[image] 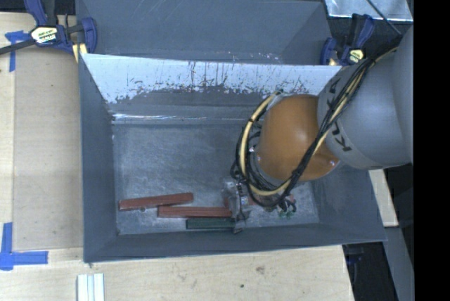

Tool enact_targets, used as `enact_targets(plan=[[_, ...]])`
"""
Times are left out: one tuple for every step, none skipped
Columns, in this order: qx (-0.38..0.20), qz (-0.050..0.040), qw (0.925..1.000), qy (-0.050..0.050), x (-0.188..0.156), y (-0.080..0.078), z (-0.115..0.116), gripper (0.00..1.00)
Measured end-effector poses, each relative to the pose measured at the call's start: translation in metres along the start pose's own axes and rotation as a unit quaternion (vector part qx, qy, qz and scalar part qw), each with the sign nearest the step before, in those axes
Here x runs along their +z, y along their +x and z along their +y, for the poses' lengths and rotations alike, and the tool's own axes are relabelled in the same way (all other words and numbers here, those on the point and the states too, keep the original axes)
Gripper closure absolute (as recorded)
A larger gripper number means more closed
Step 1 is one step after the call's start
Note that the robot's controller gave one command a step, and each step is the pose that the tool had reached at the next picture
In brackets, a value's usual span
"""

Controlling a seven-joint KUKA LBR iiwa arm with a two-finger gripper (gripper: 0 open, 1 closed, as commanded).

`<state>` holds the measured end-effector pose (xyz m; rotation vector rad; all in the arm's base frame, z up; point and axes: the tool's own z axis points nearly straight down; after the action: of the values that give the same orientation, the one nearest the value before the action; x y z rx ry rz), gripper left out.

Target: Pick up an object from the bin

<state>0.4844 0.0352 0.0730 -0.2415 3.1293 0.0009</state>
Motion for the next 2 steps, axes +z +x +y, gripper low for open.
enact_targets(plan=[[0.013, 0.0032, 0.9999, 0.000, -0.062, -0.011, 0.014, 1.00], [0.009, -0.0026, 1.0000, 0.000, -0.104, -0.016, 0.018, 1.00]])
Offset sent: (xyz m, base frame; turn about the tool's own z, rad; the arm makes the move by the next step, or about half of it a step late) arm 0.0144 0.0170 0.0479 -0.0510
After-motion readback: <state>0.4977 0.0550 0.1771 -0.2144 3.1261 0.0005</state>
